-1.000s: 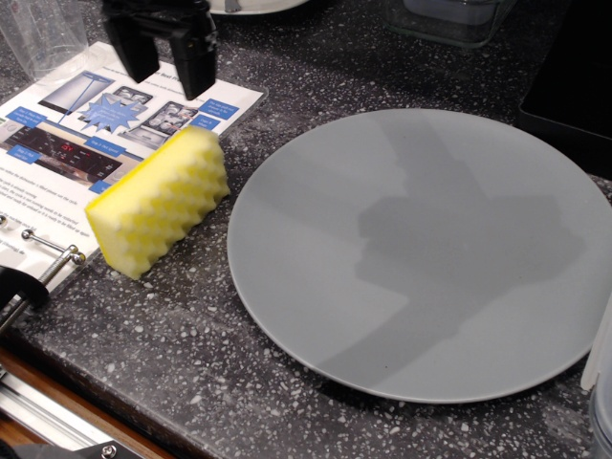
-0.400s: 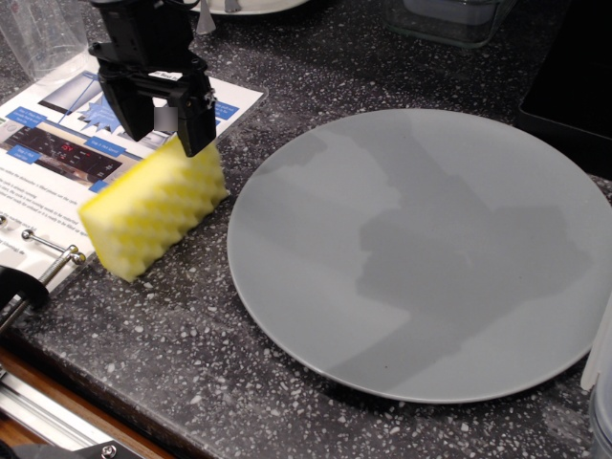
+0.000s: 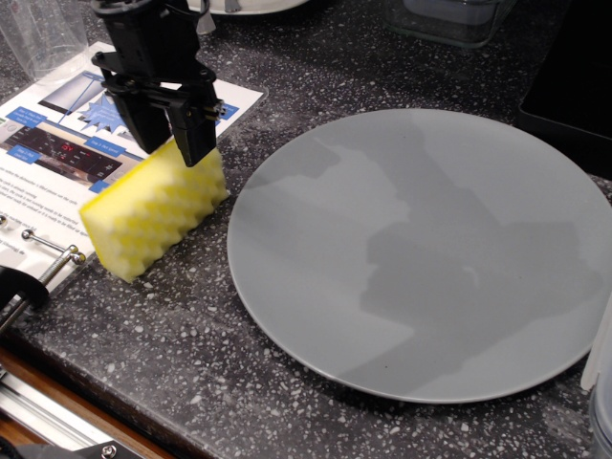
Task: Pick up sponge and wipe plate
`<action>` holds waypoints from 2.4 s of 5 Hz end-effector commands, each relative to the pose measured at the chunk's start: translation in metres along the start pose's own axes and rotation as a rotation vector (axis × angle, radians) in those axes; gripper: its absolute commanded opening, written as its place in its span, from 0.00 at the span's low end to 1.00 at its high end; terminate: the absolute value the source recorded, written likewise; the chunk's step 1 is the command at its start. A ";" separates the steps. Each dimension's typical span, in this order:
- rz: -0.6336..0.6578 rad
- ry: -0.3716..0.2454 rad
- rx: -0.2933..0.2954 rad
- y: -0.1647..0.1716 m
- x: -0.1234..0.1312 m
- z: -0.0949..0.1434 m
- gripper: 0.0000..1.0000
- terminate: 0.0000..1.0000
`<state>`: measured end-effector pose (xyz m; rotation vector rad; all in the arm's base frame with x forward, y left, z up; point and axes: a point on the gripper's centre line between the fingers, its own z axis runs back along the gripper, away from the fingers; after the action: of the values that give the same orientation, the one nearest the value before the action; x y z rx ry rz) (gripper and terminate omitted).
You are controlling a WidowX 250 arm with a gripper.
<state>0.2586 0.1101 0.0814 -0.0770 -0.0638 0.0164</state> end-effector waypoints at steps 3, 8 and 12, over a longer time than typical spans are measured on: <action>0.088 -0.075 -0.017 -0.003 0.033 0.014 0.00 0.00; -0.088 -0.328 0.081 -0.103 0.039 0.002 0.00 0.00; 0.026 -0.283 0.014 -0.180 0.045 -0.001 0.00 0.00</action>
<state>0.3007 -0.0778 0.0882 -0.0574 -0.3171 0.0592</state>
